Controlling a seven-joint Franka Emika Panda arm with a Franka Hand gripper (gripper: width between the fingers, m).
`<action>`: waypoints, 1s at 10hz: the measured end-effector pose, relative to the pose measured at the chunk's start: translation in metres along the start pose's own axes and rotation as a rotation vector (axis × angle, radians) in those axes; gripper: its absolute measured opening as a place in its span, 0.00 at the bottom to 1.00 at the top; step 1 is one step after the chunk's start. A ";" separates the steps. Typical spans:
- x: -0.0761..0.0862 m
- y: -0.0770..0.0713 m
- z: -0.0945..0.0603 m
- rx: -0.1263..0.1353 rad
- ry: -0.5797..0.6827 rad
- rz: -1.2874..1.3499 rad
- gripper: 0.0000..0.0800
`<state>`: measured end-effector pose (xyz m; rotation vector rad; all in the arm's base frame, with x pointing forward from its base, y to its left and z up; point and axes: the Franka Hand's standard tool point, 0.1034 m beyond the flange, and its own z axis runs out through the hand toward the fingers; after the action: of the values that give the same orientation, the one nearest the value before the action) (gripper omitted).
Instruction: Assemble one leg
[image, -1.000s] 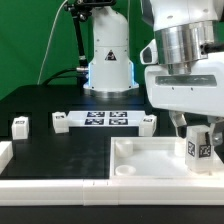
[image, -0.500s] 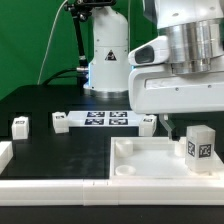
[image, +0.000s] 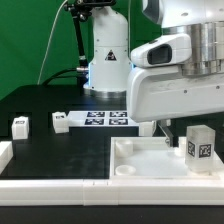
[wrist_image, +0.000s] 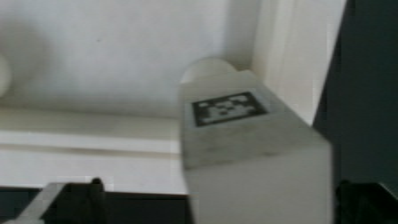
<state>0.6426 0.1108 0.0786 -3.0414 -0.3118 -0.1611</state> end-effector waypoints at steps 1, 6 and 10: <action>0.000 0.000 0.000 0.000 0.000 0.000 0.81; -0.001 0.000 0.001 0.001 -0.002 0.028 0.36; -0.002 -0.004 0.002 0.011 0.004 0.351 0.36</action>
Offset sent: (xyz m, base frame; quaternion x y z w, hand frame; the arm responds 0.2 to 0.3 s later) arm 0.0000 0.0000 0.0000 0.0000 0.0000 0.0000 1.0000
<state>0.6400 0.1148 0.0764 -3.0216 0.2209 -0.1395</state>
